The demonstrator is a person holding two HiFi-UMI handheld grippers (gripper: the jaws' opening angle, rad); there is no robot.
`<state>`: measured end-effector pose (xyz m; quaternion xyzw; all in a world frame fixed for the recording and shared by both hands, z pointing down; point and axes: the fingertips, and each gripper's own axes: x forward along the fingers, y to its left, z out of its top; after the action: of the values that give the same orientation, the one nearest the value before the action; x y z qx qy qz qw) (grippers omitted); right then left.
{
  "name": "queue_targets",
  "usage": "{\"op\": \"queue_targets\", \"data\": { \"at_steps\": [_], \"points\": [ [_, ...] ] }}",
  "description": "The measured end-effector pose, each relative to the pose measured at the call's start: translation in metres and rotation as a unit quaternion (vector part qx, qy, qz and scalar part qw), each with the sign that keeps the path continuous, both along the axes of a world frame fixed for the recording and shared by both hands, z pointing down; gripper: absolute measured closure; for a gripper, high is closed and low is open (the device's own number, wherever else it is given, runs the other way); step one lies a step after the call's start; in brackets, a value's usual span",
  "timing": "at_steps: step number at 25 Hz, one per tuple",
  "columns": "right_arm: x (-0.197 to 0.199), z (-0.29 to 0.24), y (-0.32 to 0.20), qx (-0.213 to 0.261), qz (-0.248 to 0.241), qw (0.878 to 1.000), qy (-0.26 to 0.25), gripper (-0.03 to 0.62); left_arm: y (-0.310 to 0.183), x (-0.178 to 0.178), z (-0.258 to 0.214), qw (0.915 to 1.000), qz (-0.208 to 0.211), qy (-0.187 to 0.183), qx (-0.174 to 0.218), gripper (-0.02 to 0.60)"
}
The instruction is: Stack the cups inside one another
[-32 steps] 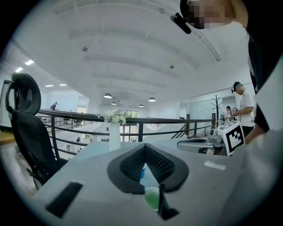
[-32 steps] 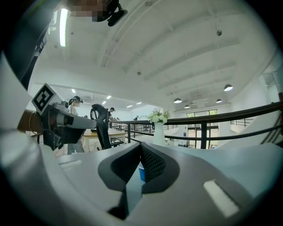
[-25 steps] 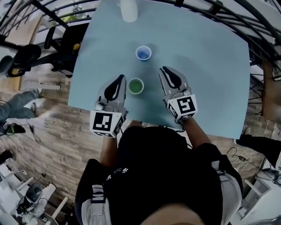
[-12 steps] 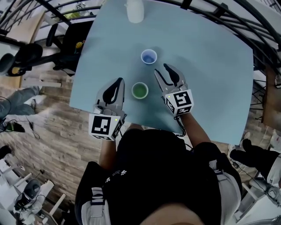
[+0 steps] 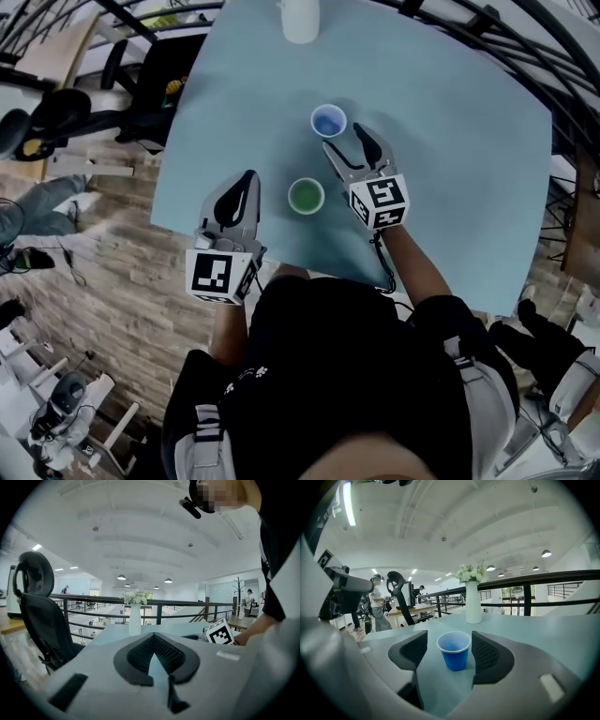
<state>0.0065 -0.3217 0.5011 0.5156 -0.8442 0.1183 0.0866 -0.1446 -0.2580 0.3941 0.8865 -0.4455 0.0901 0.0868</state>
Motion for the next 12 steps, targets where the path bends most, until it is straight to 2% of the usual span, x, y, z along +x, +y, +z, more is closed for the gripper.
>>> {"op": "queue_targets", "data": {
  "at_steps": [6,12],
  "points": [
    [-0.008,0.014,-0.015,-0.008,-0.006,1.0,0.018,0.229,-0.004,-0.008,0.003,0.9999,-0.009,-0.003,-0.004,0.588],
    [-0.014,0.024,-0.03,-0.011,-0.008,1.0,0.02,0.218,-0.005,-0.015,0.009,0.9997,-0.019,-0.007,-0.012,0.588]
  ]
}}
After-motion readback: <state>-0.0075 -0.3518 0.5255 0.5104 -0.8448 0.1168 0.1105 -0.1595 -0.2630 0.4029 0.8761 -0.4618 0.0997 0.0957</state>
